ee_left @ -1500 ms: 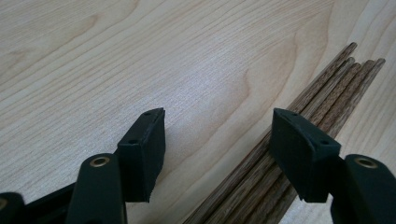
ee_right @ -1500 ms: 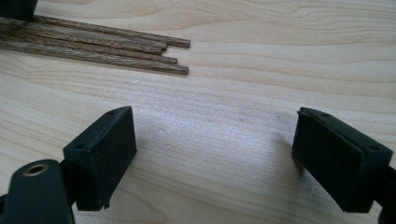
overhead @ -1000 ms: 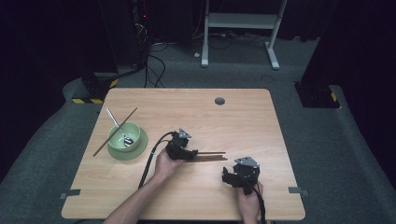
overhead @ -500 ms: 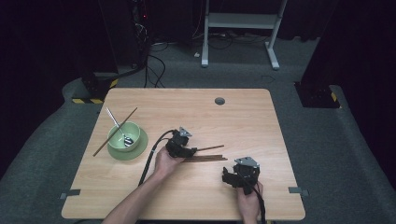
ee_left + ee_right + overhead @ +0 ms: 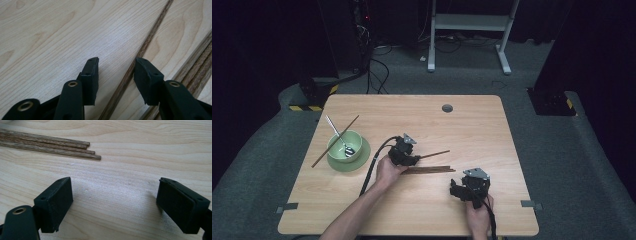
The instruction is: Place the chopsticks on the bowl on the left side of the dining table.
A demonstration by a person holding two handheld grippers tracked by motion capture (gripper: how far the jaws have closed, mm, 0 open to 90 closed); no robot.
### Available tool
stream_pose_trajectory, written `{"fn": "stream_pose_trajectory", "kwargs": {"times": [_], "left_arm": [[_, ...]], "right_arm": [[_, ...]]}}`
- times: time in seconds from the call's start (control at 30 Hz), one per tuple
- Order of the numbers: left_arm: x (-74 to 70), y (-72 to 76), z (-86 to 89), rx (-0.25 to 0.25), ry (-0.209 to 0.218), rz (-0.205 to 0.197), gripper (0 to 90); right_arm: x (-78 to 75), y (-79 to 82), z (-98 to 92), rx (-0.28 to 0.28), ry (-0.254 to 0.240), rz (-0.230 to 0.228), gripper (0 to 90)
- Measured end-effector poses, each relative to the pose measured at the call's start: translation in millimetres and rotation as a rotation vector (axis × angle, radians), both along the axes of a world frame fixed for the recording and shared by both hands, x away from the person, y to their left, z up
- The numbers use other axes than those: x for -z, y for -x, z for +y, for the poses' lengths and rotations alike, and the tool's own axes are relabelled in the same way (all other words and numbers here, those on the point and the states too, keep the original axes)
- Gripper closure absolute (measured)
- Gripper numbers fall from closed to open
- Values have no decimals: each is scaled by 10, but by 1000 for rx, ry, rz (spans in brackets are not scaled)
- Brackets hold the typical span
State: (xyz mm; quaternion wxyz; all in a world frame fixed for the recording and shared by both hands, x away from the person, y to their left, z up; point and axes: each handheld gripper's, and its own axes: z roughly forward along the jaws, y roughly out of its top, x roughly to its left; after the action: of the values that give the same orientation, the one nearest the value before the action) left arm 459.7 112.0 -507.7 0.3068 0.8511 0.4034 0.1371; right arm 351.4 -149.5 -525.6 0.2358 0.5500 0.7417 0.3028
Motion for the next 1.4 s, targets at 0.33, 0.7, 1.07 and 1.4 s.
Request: {"fn": "stream_pose_trajectory", "kwargs": {"times": [0.33, 0.7, 1.07, 1.4], "left_arm": [[-20, -63, 41, -2, -16, 13, 633], [-33, -122, 97, 0, -39, 14, 704], [-21, -175, 201, -12, -25, 6, 766], [-11, -210, 278, -25, -23, -7, 813]], "right_arm": [[0, -1, -1, -2, 1, -1, 133], [0, -1, -1, -2, 1, -1, 133], [0, -1, -1, -2, 2, -1, 133], [0, 0, 0, -2, 2, -1, 133]]}}
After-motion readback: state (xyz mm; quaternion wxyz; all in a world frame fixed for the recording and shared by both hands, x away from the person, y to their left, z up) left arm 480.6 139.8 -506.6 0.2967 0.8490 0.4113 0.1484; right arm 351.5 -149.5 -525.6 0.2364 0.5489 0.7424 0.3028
